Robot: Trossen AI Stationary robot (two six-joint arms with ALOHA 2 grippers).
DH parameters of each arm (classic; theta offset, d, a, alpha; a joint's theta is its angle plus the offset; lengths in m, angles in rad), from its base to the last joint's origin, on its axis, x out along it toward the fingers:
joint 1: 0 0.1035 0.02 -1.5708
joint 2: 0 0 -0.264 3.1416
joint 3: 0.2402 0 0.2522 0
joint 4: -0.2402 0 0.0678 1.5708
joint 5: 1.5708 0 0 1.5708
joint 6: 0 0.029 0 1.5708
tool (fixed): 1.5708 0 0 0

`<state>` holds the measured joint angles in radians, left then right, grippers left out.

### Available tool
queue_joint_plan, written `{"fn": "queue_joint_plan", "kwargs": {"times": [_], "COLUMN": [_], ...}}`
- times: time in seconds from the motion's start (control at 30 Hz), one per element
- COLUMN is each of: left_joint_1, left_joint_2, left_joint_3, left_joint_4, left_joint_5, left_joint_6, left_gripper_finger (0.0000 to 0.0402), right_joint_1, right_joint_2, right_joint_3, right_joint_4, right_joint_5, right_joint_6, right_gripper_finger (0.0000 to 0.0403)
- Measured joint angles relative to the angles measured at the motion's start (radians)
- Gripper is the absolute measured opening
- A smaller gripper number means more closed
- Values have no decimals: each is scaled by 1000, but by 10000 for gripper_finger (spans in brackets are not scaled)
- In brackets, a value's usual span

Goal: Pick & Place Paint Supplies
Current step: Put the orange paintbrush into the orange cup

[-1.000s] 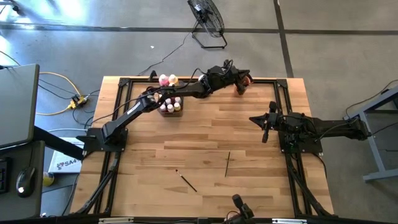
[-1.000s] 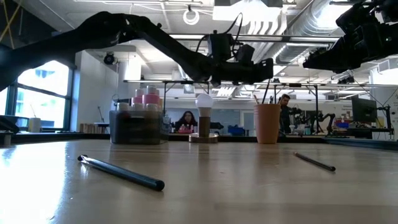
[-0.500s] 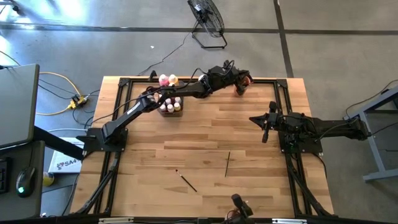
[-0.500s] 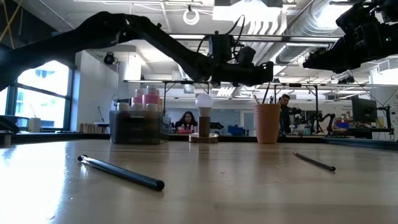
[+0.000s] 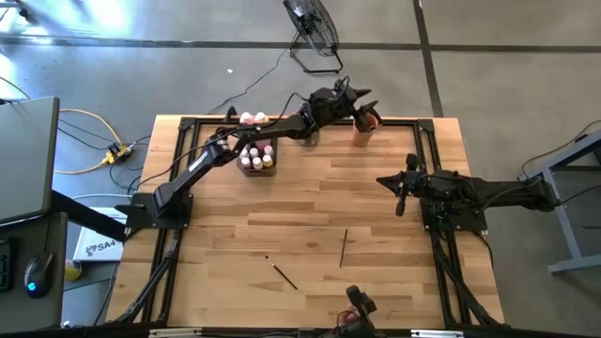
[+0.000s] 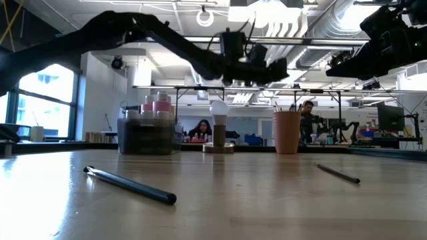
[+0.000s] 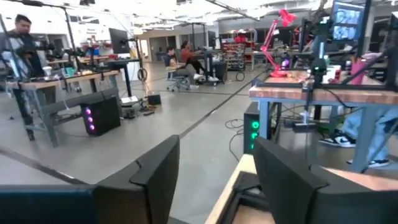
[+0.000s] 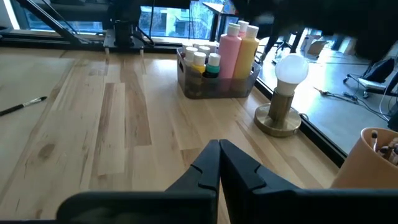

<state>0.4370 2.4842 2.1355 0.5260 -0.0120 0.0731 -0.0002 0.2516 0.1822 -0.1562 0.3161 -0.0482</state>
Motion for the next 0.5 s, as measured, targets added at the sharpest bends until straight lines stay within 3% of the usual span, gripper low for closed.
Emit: {"fn": "queue_joint_plan", "kwargs": {"times": [0.17,0.5], "left_joint_1": [-7,-10], "left_joint_2": [-95,-322], "left_joint_3": [26,26], "left_joint_4": [-176,-874], "left_joint_5": [-8,-89], "left_joint_6": [-1,51], "left_gripper_finger": [206,207], "right_joint_1": [0,0], "right_joint_2": [0,0], "right_joint_3": [0,0], "right_joint_4": [-3,3], "right_joint_5": [0,0], "right_joint_6": [0,-1], "right_gripper_finger": [2,2]}}
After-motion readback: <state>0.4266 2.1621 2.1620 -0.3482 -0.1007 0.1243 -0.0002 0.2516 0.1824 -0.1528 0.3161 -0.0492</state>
